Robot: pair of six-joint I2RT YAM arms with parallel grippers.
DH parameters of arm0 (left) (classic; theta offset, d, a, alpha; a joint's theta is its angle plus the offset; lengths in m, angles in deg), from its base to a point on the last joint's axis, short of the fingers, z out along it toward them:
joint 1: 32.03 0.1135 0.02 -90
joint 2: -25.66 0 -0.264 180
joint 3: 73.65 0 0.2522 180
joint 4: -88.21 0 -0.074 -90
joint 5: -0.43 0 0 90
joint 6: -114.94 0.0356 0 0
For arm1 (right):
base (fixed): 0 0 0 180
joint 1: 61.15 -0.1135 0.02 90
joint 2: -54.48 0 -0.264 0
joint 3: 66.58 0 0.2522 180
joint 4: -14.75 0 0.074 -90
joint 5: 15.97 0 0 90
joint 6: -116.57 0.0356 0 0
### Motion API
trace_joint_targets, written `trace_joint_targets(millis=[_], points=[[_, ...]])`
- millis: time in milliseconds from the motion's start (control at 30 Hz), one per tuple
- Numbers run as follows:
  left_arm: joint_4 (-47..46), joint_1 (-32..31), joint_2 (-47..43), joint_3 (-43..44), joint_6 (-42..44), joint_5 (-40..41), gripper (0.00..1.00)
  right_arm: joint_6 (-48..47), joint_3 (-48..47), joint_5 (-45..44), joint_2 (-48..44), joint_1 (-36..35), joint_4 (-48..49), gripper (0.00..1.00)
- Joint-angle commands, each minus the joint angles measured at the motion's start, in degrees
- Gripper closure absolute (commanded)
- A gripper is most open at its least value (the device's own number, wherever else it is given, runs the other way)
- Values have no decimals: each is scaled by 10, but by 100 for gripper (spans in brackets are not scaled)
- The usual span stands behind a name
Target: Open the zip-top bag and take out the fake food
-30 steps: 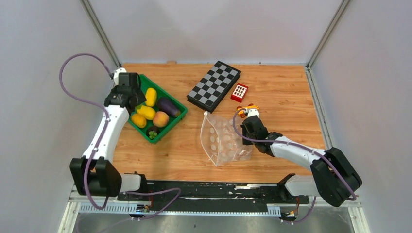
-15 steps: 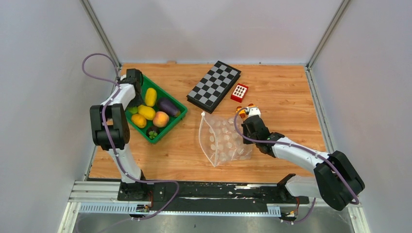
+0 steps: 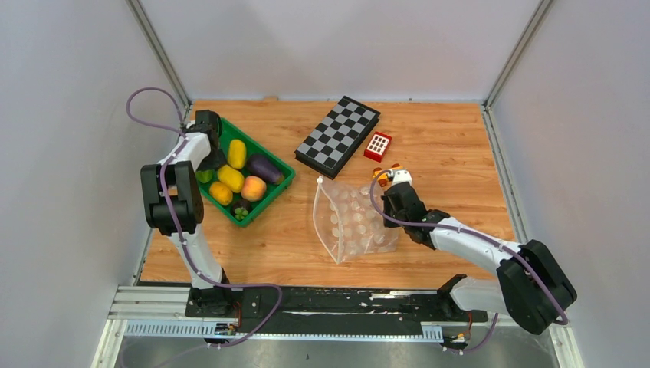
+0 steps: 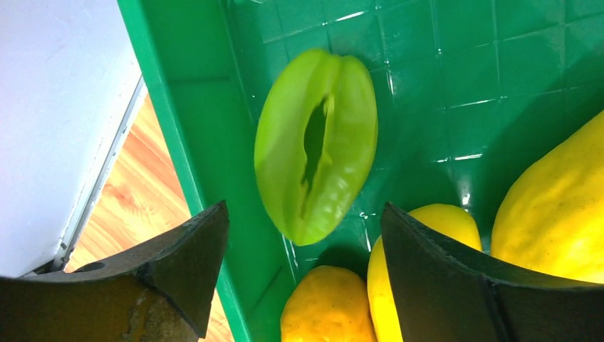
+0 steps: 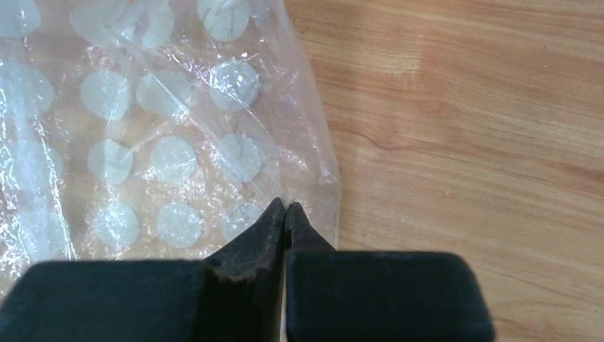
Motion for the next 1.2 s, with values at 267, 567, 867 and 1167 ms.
trace_joint_targets(millis=[267,567,867,1167], points=[[43,3,-129,11,-7,-79,6,11,-17,-20,-118,0,-65,92],[45,3,-402,-96,21,-205,0,19,-92,-116,-266,0,-238,24],[43,-2,-761,-218,49,-226,0,-7,-205,-233,-422,0,-350,0],[139,-26,-859,-194,83,-196,0,-111,-208,-301,-515,0,-293,0]])
